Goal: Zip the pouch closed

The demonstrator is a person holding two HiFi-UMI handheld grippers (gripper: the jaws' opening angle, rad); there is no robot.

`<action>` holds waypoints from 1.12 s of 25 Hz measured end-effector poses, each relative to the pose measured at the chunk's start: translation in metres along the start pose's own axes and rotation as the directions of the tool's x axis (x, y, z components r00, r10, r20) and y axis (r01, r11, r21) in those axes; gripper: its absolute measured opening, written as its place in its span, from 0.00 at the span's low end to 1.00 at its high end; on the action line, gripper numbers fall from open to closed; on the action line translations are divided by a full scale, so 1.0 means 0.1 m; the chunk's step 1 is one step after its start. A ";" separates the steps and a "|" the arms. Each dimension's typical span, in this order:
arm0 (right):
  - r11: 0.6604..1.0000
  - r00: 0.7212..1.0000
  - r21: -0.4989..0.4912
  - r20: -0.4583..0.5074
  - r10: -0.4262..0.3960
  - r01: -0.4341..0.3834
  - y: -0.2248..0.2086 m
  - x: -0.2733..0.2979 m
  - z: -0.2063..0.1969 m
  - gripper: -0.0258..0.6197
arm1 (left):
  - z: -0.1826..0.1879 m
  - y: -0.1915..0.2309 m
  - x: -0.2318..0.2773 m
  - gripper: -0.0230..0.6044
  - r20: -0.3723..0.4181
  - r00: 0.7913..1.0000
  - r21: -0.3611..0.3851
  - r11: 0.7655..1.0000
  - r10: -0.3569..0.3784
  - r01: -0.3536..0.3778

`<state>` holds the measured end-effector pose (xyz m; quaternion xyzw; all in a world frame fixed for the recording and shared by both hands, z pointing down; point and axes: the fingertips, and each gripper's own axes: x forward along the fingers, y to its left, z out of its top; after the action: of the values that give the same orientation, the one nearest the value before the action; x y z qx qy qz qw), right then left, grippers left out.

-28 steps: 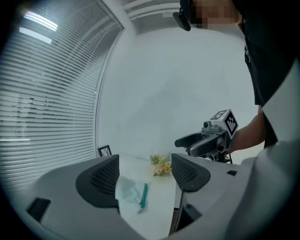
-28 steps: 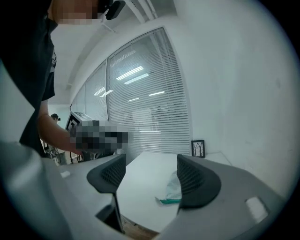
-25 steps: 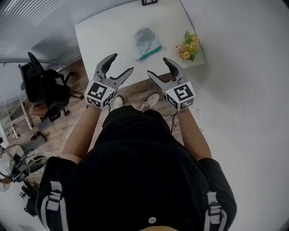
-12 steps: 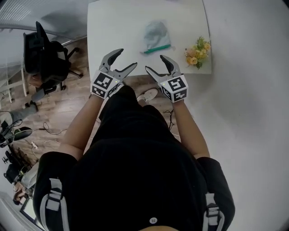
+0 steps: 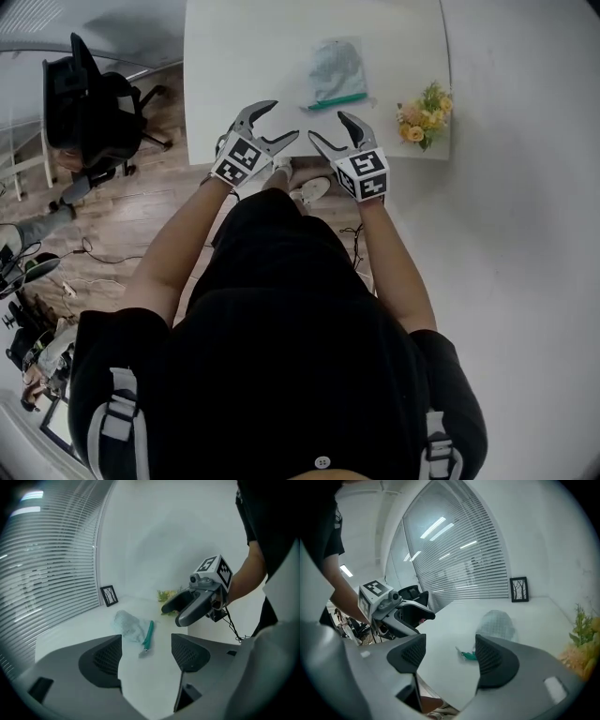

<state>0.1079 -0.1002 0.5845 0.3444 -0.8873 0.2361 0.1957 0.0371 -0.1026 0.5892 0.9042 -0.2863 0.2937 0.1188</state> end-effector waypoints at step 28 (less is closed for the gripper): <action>0.993 0.989 0.076 -0.122 -0.081 0.091 -0.37 0.49 -0.49 0.55 | -0.65 0.11 1.05 0.38 -0.206 0.954 0.158 0.955 -0.217 0.251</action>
<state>0.1095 -0.1228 0.6599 0.3754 -0.8480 0.2836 0.2440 0.0703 -0.1331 0.7047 0.9075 -0.1364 0.3857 0.0959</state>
